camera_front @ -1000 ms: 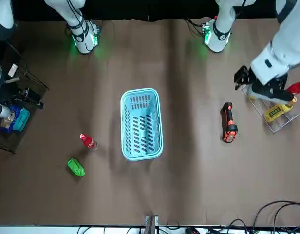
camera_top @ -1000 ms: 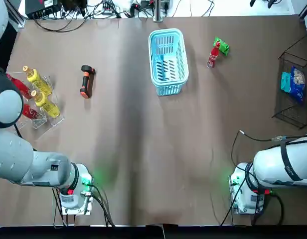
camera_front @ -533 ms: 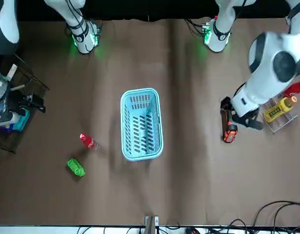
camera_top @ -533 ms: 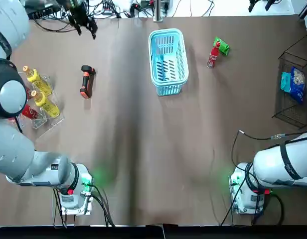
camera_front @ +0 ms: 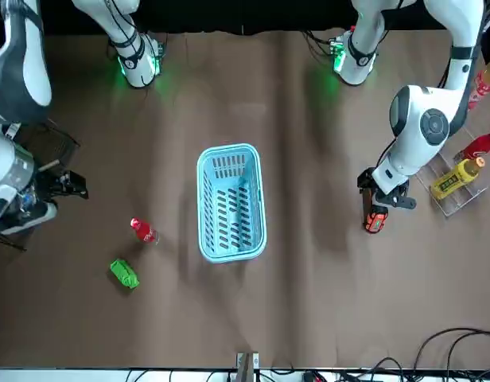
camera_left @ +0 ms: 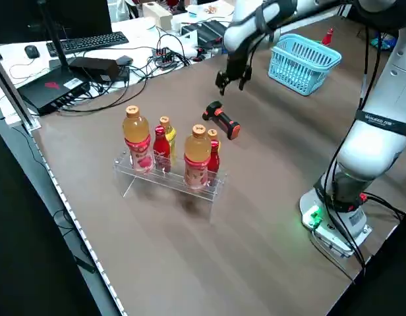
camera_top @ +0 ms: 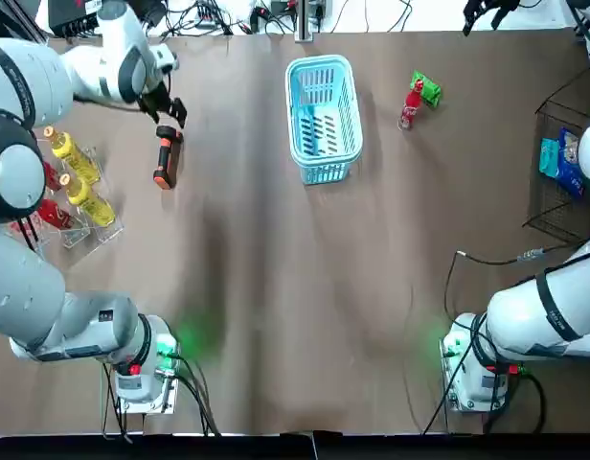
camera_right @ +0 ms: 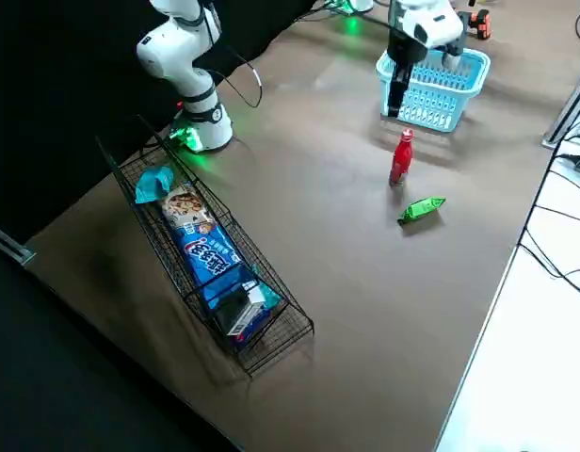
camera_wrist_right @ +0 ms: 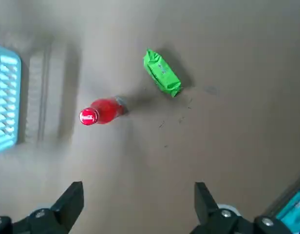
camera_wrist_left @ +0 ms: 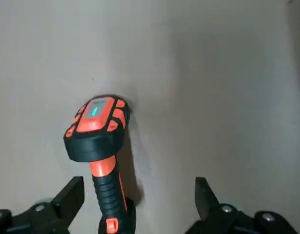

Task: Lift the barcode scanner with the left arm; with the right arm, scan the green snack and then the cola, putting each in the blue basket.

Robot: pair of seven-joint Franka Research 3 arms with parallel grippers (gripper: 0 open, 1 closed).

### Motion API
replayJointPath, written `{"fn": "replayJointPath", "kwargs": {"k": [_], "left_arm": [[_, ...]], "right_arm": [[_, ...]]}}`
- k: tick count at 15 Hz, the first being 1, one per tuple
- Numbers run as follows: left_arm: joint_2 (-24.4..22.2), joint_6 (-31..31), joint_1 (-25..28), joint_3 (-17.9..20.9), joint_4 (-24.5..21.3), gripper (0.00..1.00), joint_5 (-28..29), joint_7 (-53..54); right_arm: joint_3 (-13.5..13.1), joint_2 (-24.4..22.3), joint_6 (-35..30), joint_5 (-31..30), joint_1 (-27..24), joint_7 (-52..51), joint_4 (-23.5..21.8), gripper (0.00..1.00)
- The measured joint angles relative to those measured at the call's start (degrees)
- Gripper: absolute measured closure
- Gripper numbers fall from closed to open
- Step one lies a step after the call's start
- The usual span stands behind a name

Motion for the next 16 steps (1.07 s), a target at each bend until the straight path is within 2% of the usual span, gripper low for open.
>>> {"fn": "replayJointPath", "kwargs": {"k": [2,4,10,16], "left_arm": [[0.3,4.5,1.4,0.0,-3.7,0.0,2.0,0.0],[1.1,5.7,2.3,0.0,-5.4,0.0,3.5,0.0],[3.8,7.9,3.8,0.0,-5.6,0.0,4.8,0.0],[6.8,11.2,4.6,0.0,-5.2,0.05,4.8,0.0]], "right_arm": [[-0.1,1.5,0.6,0.0,-0.2,-7.2,0.0,0.0],[-0.1,2.9,2.2,0.0,-0.2,-12.5,0.0,0.0],[-0.2,9.8,10.7,-0.2,-0.4,-22.4,0.0,0.0],[-0.2,19.3,24.8,-0.2,-2.1,-26.7,-0.1,0.0]]}}
